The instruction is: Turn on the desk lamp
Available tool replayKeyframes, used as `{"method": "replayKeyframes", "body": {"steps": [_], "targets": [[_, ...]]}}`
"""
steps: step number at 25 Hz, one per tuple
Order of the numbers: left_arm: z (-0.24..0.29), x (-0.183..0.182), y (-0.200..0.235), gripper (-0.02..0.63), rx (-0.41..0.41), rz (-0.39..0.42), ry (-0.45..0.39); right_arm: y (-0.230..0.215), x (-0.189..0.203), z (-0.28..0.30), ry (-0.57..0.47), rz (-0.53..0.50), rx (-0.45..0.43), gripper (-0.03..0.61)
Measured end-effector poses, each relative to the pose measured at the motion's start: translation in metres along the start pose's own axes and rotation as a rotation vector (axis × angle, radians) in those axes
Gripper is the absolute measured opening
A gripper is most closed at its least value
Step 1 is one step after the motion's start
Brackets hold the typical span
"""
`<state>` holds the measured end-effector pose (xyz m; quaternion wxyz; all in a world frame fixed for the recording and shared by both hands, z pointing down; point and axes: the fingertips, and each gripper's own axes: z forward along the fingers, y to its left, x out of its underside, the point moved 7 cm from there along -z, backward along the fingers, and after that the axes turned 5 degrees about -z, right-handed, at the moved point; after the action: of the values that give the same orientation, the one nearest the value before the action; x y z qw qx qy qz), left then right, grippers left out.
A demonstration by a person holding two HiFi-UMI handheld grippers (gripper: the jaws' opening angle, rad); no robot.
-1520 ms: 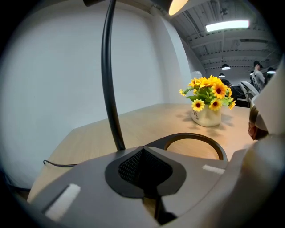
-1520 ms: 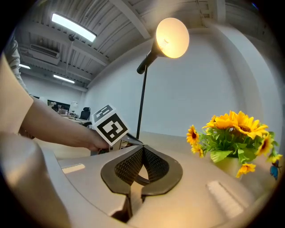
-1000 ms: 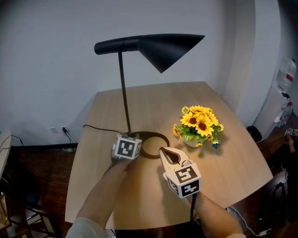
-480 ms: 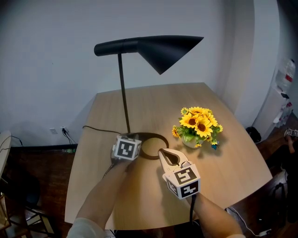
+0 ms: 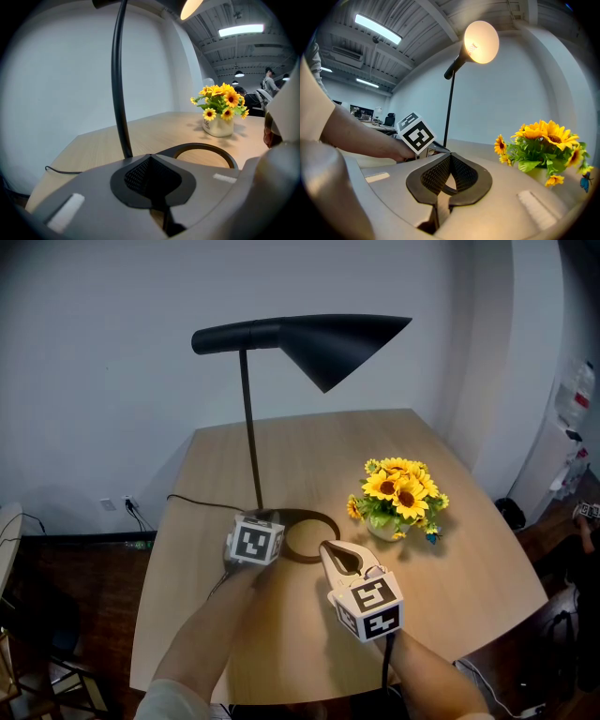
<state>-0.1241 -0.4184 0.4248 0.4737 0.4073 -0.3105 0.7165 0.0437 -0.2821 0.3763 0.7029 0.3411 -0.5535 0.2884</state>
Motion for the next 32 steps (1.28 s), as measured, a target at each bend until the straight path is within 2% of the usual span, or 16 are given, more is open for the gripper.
{"method": "replayKeyframes", "body": {"steps": [5, 8, 12, 23, 32], "targets": [[-0.004, -0.003, -0.003, -0.005, 0.005, 0.026, -0.020, 0.002, -0.005, -0.001, -0.001, -0.012, 0.001, -0.002], [-0.012, -0.006, -0.013, -0.005, 0.011, 0.062, -0.048, 0.003, -0.007, -0.004, -0.002, -0.019, 0.004, -0.002], [-0.033, -0.016, -0.027, -0.005, 0.005, 0.072, -0.096, 0.003, -0.011, -0.009, -0.007, -0.016, 0.019, -0.002], [-0.126, -0.019, -0.068, -0.006, 0.053, 0.029, -0.289, 0.017, -0.019, -0.033, -0.028, -0.017, 0.041, -0.002], [-0.198, -0.005, -0.104, -0.006, 0.067, 0.054, -0.374, 0.033, -0.020, -0.072, -0.048, 0.008, 0.061, -0.002]]}}
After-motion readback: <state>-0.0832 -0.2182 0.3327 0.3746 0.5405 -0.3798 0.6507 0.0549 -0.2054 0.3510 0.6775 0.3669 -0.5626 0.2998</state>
